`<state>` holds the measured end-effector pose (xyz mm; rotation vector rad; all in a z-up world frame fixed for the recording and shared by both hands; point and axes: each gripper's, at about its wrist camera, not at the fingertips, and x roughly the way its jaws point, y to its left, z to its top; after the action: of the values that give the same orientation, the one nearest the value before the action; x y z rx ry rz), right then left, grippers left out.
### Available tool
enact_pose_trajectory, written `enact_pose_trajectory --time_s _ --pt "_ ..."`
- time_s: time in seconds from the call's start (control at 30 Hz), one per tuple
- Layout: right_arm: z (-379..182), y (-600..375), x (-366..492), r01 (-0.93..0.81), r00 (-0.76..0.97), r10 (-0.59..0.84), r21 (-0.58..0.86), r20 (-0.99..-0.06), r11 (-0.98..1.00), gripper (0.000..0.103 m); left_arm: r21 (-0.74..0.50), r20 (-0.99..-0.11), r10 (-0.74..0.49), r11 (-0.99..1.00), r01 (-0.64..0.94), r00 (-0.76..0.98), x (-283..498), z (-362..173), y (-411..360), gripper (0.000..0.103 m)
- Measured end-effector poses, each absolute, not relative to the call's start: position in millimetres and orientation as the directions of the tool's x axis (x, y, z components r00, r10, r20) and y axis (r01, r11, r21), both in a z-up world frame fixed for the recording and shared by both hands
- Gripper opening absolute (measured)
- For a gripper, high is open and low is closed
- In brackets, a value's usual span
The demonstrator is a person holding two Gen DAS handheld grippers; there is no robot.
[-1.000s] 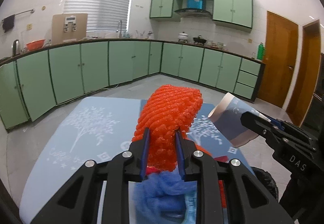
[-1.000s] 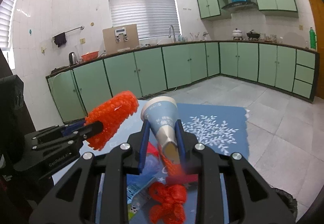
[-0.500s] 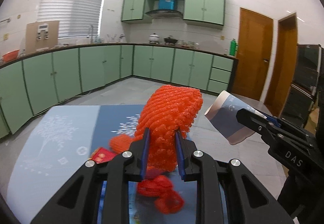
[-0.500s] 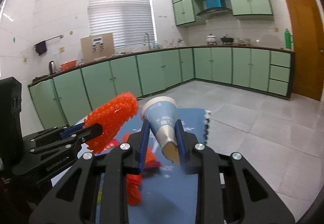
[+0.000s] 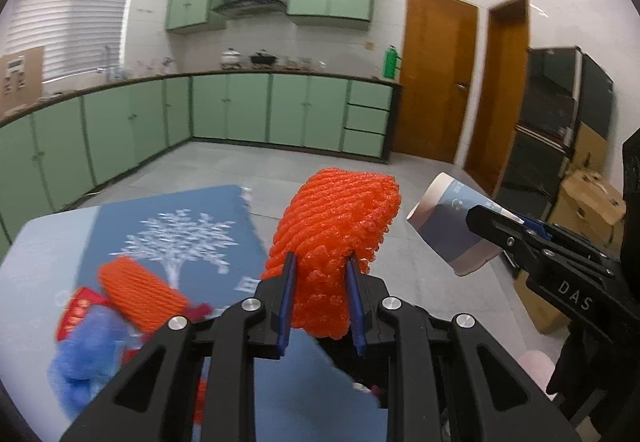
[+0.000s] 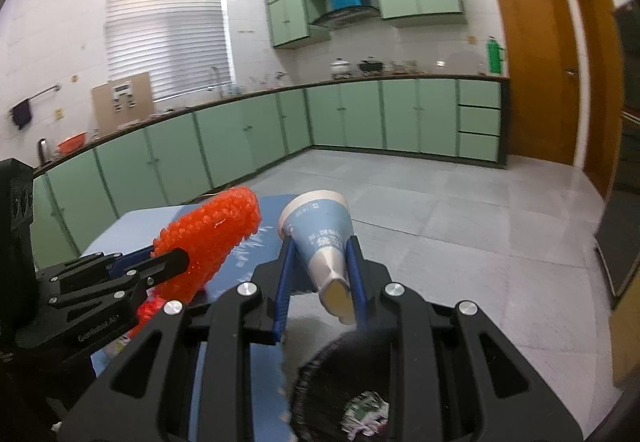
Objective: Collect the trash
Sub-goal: 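Carry cup and orange net to the bin and open both tools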
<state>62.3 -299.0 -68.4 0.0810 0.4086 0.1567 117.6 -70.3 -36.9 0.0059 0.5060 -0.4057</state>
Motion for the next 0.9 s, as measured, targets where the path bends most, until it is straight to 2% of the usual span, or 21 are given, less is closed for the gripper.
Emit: enact_pose_trajectory --time_s 0.5,0.63,0.67,0.77,0.83,0.9 --pt "-135 -370 54 0.059 0.867 0.017 0.136 -0.498 0.989 0.026 -0.100 -0.575 -0.476 0.848 0.520 0.666 138 -92 -158 0.025" --pt "-150 -377 62 0.093 0.843 0.012 0.168 -0.538 0.981 0.034 -0.111 -0.595 -0.481 0.843 0.527 0.644 145 -100 -167 0.036" --pt "-154 -378 64 0.106 0.836 0.006 0.171 -0.549 0.980 0.034 -0.118 -0.595 -0.486 0.841 0.529 0.640 146 -101 -167 0.044" --pt "-160 -381 64 0.127 0.827 -0.005 0.179 -0.561 0.976 0.039 -0.112 -0.590 -0.485 0.841 0.530 0.645 147 -100 -165 0.050" --pt "-159 -382 62 0.139 0.830 -0.015 0.179 -0.558 0.974 0.054 -0.117 -0.585 -0.481 0.847 0.519 0.653 148 -98 -158 0.052" --pt "-155 -381 63 0.144 0.837 -0.029 0.169 -0.547 0.975 0.064 -0.117 -0.583 -0.470 0.856 0.504 0.663 149 -95 -153 0.055"
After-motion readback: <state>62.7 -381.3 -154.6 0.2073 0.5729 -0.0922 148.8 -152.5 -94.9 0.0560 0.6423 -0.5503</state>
